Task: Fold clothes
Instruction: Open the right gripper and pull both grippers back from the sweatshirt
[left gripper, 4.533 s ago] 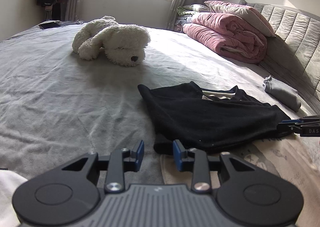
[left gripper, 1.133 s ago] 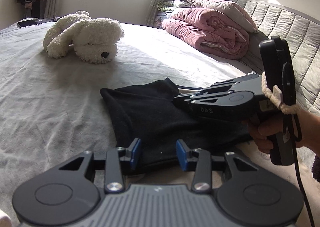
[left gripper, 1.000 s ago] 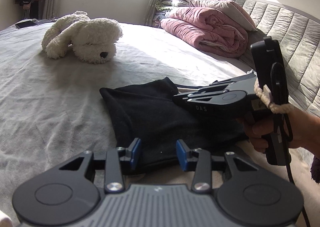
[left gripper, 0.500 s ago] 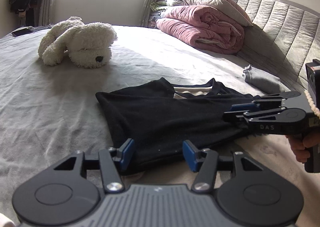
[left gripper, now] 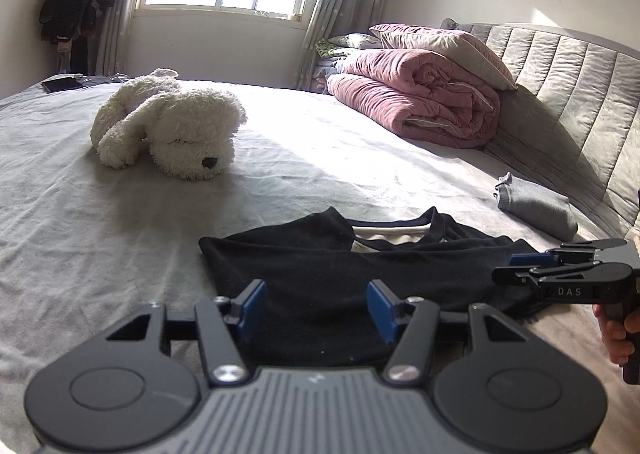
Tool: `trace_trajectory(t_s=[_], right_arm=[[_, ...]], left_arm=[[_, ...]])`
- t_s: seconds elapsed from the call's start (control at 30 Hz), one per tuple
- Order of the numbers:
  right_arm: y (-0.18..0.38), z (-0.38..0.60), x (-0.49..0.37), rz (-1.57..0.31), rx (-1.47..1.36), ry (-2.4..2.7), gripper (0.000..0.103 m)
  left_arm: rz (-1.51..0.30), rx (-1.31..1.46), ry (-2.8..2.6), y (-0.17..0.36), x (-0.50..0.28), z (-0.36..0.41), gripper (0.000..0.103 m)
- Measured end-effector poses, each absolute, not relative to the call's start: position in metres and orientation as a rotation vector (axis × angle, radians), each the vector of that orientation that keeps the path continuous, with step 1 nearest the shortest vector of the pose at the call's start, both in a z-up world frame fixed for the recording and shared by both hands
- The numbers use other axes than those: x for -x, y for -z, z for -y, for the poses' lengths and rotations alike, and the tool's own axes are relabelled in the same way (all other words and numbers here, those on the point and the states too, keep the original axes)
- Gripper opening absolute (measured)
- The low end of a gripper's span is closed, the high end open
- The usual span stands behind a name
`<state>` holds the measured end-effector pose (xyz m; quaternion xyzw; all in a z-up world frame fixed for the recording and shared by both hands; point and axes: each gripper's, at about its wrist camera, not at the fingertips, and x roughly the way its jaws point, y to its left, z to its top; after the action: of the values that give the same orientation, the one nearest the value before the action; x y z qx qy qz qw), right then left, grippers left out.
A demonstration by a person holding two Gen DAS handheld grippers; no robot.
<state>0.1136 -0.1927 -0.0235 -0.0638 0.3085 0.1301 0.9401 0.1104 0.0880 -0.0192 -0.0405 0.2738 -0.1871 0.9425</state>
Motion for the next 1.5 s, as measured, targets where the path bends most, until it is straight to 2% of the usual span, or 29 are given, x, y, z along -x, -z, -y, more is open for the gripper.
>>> trace_trajectory(t_s=[0.1, 0.2, 0.37, 0.53, 0.83, 0.9, 1.13, 1.4, 1.43, 1.5], right_arm=[[0.032, 0.194, -0.109, -0.656, 0.175, -0.267, 0.048], [0.031, 0.210, -0.102, -0.707, 0.141, -0.271, 0.048], [0.017, 0.233, -0.084, -0.702, 0.119, -0.228, 0.049], [0.014, 0.237, -0.082, -0.641, 0.096, -0.194, 0.050], [0.029, 0.254, -0.094, -0.687, 0.096, -0.175, 0.049], [0.025, 0.257, -0.091, -0.686, 0.082, -0.182, 0.050], [0.017, 0.250, -0.090, -0.634, 0.067, -0.180, 0.054], [0.027, 0.256, -0.089, -0.673, 0.105, -0.194, 0.053], [0.023, 0.256, -0.086, -0.672, 0.108, -0.196, 0.053], [0.016, 0.255, -0.077, -0.664, 0.114, -0.202, 0.061]], left_arm=[[-0.634, -0.032, 0.366, 0.036, -0.114, -0.080, 0.058], [-0.613, -0.113, 0.379, 0.040, -0.107, -0.082, 0.058], [-0.622, -0.071, 0.355, 0.029, -0.106, -0.096, 0.060], [-0.543, -0.007, 0.368, 0.016, -0.102, -0.095, 0.063], [-0.631, -0.082, 0.365, 0.039, -0.111, -0.093, 0.067], [-0.641, -0.073, 0.348, 0.036, -0.111, -0.097, 0.071], [-0.551, -0.028, 0.358, 0.021, -0.104, -0.095, 0.071], [-0.612, -0.095, 0.354, 0.038, -0.106, -0.083, 0.072], [-0.608, -0.089, 0.352, 0.034, -0.103, -0.086, 0.072], [-0.602, -0.077, 0.349, 0.028, -0.097, -0.090, 0.072]])
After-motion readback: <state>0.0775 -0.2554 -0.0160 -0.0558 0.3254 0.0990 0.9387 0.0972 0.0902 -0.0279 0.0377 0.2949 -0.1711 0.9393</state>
